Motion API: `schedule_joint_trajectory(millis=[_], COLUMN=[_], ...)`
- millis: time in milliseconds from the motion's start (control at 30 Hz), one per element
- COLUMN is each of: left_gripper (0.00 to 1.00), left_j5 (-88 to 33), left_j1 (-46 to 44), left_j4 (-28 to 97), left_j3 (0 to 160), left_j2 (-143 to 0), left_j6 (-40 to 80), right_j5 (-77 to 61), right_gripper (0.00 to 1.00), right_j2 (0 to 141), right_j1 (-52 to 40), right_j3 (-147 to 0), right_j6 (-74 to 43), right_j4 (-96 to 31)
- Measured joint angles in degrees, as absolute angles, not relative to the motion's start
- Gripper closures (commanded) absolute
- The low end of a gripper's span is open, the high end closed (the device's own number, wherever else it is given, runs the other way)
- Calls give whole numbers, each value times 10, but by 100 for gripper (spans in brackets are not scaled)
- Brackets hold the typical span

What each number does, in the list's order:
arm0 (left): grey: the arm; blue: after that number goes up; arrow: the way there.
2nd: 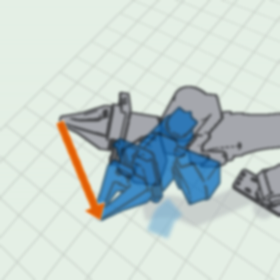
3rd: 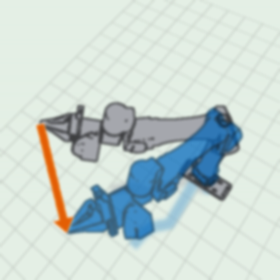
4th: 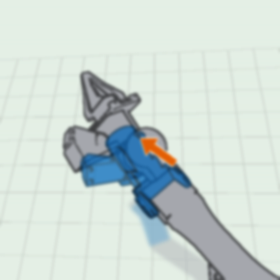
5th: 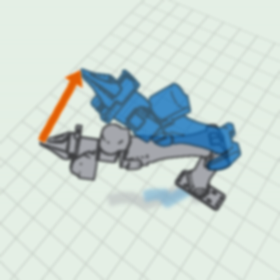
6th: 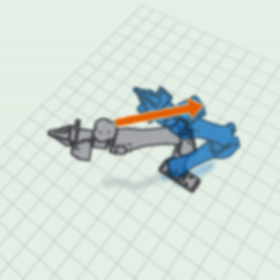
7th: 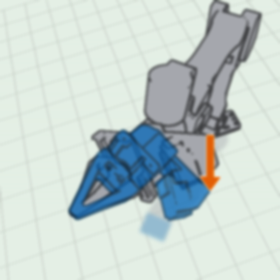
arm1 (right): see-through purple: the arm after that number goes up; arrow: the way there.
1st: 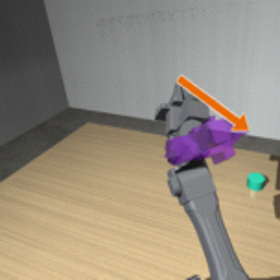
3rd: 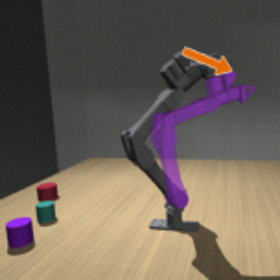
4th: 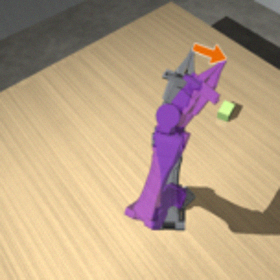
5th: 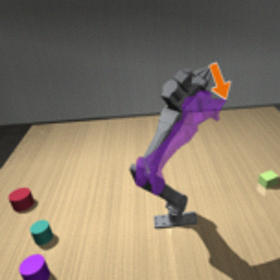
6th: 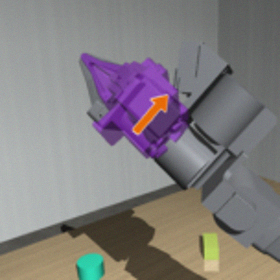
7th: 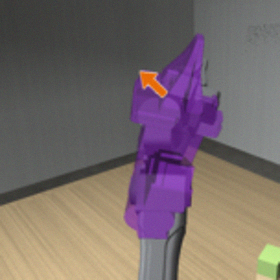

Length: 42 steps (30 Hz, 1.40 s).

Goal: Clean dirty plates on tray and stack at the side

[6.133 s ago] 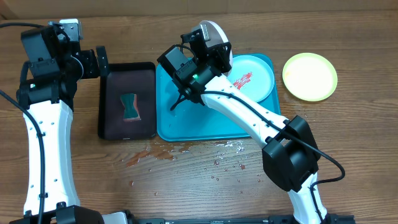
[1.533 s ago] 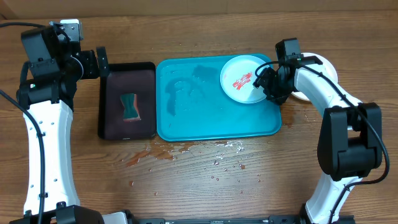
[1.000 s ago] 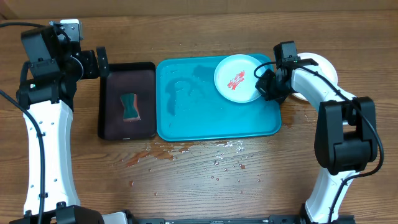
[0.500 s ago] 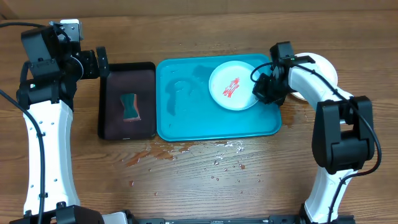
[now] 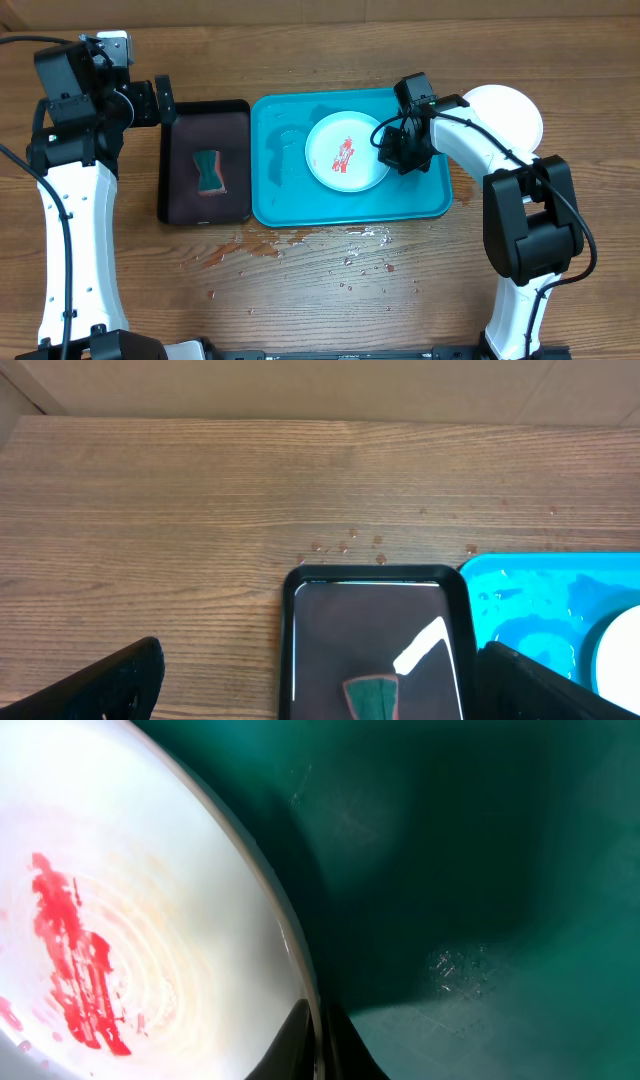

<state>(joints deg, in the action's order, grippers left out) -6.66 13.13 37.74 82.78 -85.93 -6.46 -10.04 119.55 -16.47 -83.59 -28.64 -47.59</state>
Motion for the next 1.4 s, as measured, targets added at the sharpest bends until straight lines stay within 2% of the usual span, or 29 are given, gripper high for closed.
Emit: schedule_joint_trajectory(millis=[33,67,167,267,467,533,567,933,1400], left_gripper=[0,0,0,0,0,0,0,0,0], left_j5=[-67,-67,-67,-67,-67,-67,-67,-69,-45], left_j1=[131,131,131,131,131,131,131,131,131], left_j4=[377,377,377,378,377,377,377,376,420], left_j3=[828,828,828,828,828,828,828,828,828], left_j2=[-859,-859,-859,-859,-859,-859,-859,-859,-901], left_j6=[-65,-65,-65,-65,-65,-65,-65,-64,8], right_j5=[-100,-96,-96,-96,-96,-95,-95,-95,-94], right_gripper=[62,55,54,48,23,5,0,0,0], right_j2=[1195,1197,1197,1203,1206,1199,1193,1084,1082], right_j1=[-165,-165,-164,-164,-157,-154,-152,-147,-147], right_j3=[-836,-836,-845,-865,-969,-1009,-1024,-1095,-1096], right_j6=[-289,-287,-285,-285,-266,-246,-236,-105,-77], right_j4=[-475,-476,-481,-517,-603,-626,-636,-663,-665])
